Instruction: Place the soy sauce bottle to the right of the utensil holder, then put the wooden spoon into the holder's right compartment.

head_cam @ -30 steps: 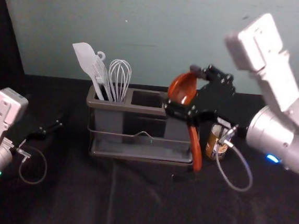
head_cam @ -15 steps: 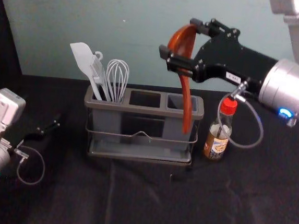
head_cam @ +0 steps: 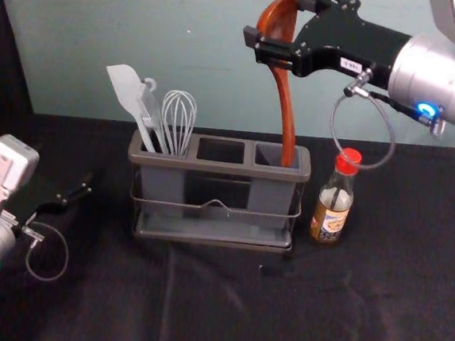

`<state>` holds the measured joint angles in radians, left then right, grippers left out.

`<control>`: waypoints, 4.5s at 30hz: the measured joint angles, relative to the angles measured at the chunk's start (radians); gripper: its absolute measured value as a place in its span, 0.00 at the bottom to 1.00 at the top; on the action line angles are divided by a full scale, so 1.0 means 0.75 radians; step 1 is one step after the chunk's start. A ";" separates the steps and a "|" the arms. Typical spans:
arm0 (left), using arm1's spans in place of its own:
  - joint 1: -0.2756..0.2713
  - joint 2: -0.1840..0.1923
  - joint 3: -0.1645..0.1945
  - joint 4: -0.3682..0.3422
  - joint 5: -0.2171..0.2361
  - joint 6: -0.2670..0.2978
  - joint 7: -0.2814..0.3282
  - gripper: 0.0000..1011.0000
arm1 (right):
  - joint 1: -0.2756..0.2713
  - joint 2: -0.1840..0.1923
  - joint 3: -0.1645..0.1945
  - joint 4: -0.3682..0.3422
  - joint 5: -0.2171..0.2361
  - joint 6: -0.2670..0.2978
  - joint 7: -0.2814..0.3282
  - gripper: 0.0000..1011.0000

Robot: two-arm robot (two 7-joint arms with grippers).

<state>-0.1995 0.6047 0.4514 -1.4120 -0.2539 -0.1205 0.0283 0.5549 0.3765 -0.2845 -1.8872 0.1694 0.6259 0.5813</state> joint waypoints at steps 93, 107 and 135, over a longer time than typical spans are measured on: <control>0.000 0.000 0.000 0.000 0.000 0.000 0.000 1.00 | -0.038 0.190 -0.187 0.223 0.194 0.061 -0.127 0.82; 0.000 0.000 0.000 0.000 0.000 0.000 0.000 1.00 | -0.040 0.189 -0.185 0.221 0.191 0.061 -0.123 0.99; 0.000 0.000 0.000 0.000 0.000 0.000 0.000 1.00 | -0.406 0.142 -0.038 -0.282 0.046 0.164 -0.555 0.99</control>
<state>-0.1995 0.6047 0.4514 -1.4120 -0.2539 -0.1205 0.0283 0.2501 0.4827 -0.3127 -2.0986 0.2038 0.7487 0.1651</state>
